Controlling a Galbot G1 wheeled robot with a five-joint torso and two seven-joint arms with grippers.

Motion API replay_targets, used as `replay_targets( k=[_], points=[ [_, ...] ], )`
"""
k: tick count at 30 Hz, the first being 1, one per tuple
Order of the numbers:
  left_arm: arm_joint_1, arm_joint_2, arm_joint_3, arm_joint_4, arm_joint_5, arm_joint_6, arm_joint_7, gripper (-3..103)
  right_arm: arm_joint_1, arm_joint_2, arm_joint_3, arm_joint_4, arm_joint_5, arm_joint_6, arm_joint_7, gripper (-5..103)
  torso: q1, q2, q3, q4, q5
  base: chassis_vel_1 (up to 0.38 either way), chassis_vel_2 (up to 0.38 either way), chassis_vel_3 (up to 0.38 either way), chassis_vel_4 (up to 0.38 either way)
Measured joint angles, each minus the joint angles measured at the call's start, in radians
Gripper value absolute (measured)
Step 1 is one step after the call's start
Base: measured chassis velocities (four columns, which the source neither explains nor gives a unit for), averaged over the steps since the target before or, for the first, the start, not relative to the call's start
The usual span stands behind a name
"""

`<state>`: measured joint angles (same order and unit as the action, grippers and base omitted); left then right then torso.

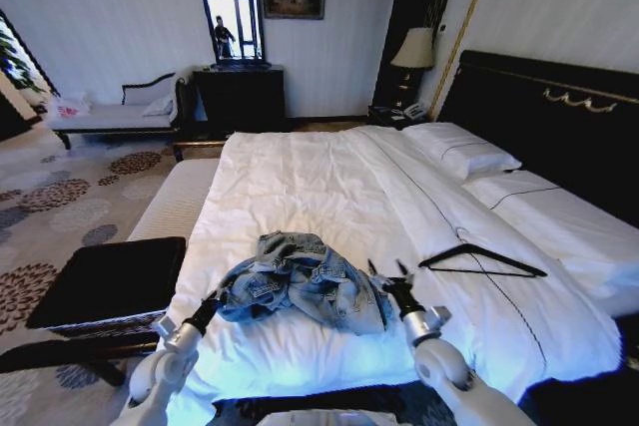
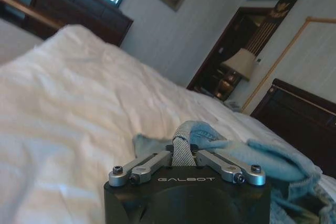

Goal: Pick up the clothes from the bed and hang them on the clothes hanger.

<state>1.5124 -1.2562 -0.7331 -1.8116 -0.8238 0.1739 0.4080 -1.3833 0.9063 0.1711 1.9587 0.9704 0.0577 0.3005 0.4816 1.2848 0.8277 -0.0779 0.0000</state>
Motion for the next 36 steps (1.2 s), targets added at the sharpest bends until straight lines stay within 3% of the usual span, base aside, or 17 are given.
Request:
replay_targets(
  k=[5,14,17,20,35,36],
  points=[
    [0.005,0.004,-0.023,-0.029,0.001,-0.008,0.000,3,0.052,-0.012,-0.039,0.005,0.058,-0.041,0.052,100,0.000,0.000,0.000,0.0000,0.0000,0.000,0.000,0.000,0.000],
    [-0.002,-0.019,-0.015,-0.026,0.016,-0.018,-0.003,3,0.037,-0.041,0.020,0.080,0.166,-0.094,0.140,100,0.000,0.000,0.000,-0.0001,0.0000,0.000,0.000,0.000,0.000],
    [-0.007,-0.020,-0.011,-0.026,0.015,-0.018,-0.003,3,0.002,-0.051,0.068,0.143,0.312,-0.137,0.212,100,0.000,0.000,0.000,-0.0002,-0.0001,0.000,0.000,0.000,0.000],
    [-0.012,-0.018,-0.008,-0.026,0.012,-0.018,-0.003,3,-0.020,-0.050,0.082,0.161,0.373,-0.161,0.250,100,0.000,0.000,0.000,-0.0002,0.0000,0.000,0.000,0.000,0.000],
    [-0.009,-0.005,-0.001,-0.070,-0.008,-0.015,-0.003,3,-0.062,-0.015,0.065,0.130,0.347,-0.149,0.279,101,0.000,0.000,0.000,-0.0001,-0.0001,0.000,0.000,0.000,0.000],
    [-0.007,-0.005,-0.001,-0.071,-0.008,-0.015,-0.003,3,-0.064,-0.011,0.061,0.132,0.346,-0.147,0.274,97,0.000,0.000,0.000,-0.0002,0.0000,0.000,0.000,0.000,0.000]
  ],
)
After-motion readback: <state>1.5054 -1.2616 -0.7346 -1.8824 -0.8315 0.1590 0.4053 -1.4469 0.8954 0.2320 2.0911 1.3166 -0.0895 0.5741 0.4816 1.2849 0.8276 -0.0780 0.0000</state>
